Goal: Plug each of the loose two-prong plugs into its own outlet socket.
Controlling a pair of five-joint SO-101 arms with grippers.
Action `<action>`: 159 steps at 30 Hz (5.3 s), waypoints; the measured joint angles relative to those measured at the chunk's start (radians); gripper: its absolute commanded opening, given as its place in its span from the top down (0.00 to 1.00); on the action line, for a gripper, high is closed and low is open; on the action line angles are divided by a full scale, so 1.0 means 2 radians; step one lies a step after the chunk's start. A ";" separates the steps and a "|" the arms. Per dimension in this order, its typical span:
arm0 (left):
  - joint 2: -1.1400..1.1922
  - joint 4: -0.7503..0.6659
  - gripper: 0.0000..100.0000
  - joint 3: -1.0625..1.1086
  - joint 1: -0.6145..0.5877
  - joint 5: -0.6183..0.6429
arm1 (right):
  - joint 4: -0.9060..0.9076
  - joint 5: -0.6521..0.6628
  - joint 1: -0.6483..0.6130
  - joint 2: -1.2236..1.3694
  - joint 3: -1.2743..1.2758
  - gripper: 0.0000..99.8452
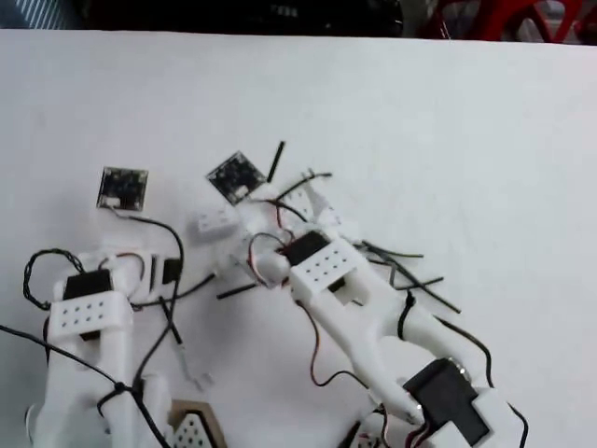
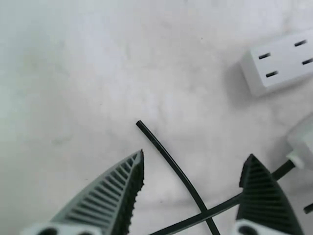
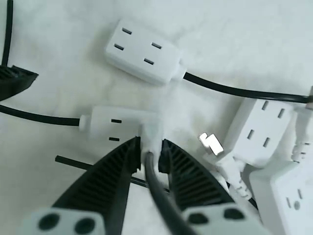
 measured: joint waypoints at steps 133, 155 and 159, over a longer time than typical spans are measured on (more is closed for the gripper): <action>0.000 -0.002 0.69 0.001 -0.005 0.001 | 0.252 -0.031 0.071 0.107 -0.308 0.98; -0.001 -0.002 0.69 0.001 -0.038 0.021 | 0.025 -0.072 0.255 0.242 -0.371 0.86; -0.001 -0.002 0.69 0.001 -0.038 0.021 | 0.070 -0.074 0.255 0.272 -0.430 0.82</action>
